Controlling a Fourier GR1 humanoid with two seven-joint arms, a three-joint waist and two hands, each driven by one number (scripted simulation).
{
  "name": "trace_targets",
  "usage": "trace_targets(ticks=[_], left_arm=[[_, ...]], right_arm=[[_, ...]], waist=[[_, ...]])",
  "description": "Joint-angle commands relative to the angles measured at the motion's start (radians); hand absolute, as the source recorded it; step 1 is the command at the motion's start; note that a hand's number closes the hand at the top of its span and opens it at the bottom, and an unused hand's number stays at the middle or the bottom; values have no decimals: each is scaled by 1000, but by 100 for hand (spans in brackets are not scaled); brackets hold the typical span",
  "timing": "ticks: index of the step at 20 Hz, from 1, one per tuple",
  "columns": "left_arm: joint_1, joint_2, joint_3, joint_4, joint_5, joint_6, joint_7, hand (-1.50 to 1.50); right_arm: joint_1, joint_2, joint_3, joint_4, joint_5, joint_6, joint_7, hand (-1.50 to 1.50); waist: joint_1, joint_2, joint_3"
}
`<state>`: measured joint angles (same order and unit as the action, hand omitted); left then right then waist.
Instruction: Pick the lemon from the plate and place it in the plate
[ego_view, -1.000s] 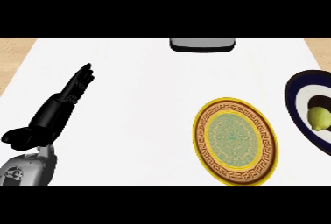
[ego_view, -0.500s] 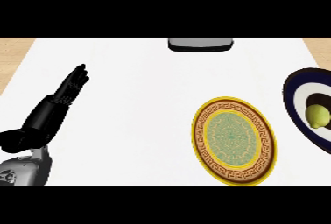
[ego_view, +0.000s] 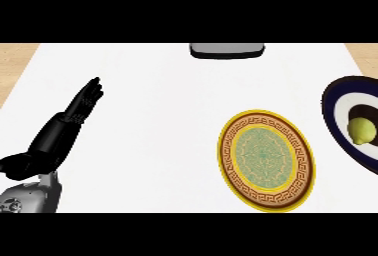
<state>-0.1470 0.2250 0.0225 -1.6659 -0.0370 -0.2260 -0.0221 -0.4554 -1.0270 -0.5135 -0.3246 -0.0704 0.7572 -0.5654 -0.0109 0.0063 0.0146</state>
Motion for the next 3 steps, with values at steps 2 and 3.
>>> trace_targets(ticks=[2, 3], left_arm=[[8, 6, 13, -9, 4, 1, -7, 0], [13, -11, -3, -10, 5, 3, -1, 0]], right_arm=[[44, -27, -12, -23, -46, 287, -127, -150], [51, -11, -13, -38, -57, 289, -133, -150]], waist=[[1, -3, 2], [-2, -3, 2]])
